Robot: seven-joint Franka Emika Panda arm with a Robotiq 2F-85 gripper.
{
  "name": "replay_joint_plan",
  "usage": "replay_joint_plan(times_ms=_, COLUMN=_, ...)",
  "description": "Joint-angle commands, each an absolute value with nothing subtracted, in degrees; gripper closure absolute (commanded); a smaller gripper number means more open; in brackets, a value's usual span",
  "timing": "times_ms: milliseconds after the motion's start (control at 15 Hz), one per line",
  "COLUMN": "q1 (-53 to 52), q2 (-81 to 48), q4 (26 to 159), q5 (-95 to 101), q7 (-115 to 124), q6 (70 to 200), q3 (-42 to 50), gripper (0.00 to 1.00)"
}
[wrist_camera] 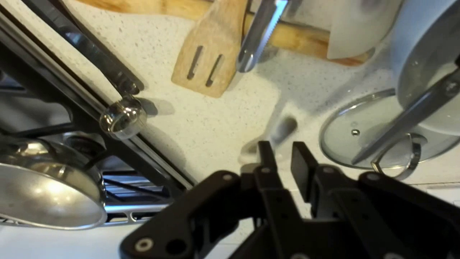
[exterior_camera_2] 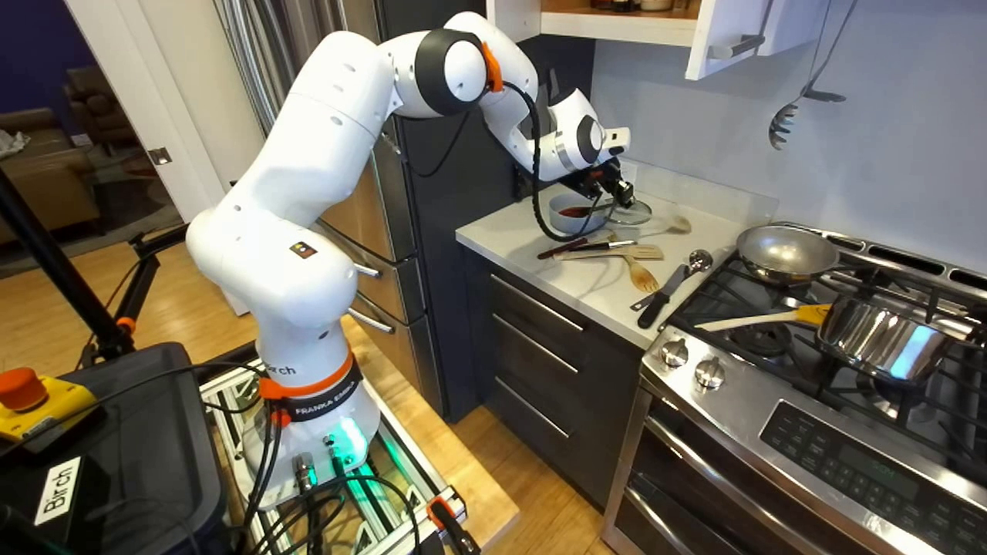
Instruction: Remove the spoon from the pan
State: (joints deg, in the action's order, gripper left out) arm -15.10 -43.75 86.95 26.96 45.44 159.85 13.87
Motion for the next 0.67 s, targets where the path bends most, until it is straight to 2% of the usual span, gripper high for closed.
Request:
replay_joint_plan(times_ms=0, q1=-13.41, q2=-40.18, q4=93.82, q5=21.37, q7=39.93, q6=162.82, q3=12.75, gripper=0.47)
replay_joint_plan(times_ms=200, q1=-13.11, q2=-36.36, q4=96.02, q5=17.44, q7=35.31, q6=161.54, q3=12.23, gripper=0.25)
replay_joint_plan(times_ms=333, q1=-8.35, q2=-30.86, q4=99.57, q5=12.55, q7=25.08, q6=162.55, q3=4.47, gripper=0.09)
replay_joint_plan(times_ms=400, q1=-8.49, q2=-28.72, q4=101.56, q5=11.53, q7=21.31, q6=163.77, q3=3.84, gripper=0.01)
replay_joint_plan(times_ms=533, q1=-5.66, q2=-24.95, q4=104.12, q5=7.20, q7=12.99, q6=163.82, q3=-1.73, gripper=0.00)
replay_joint_plan(times_ms=600, q1=-9.65, q2=-30.45, q4=97.57, q5=9.13, q7=18.82, q6=162.44, q3=4.15, gripper=0.04)
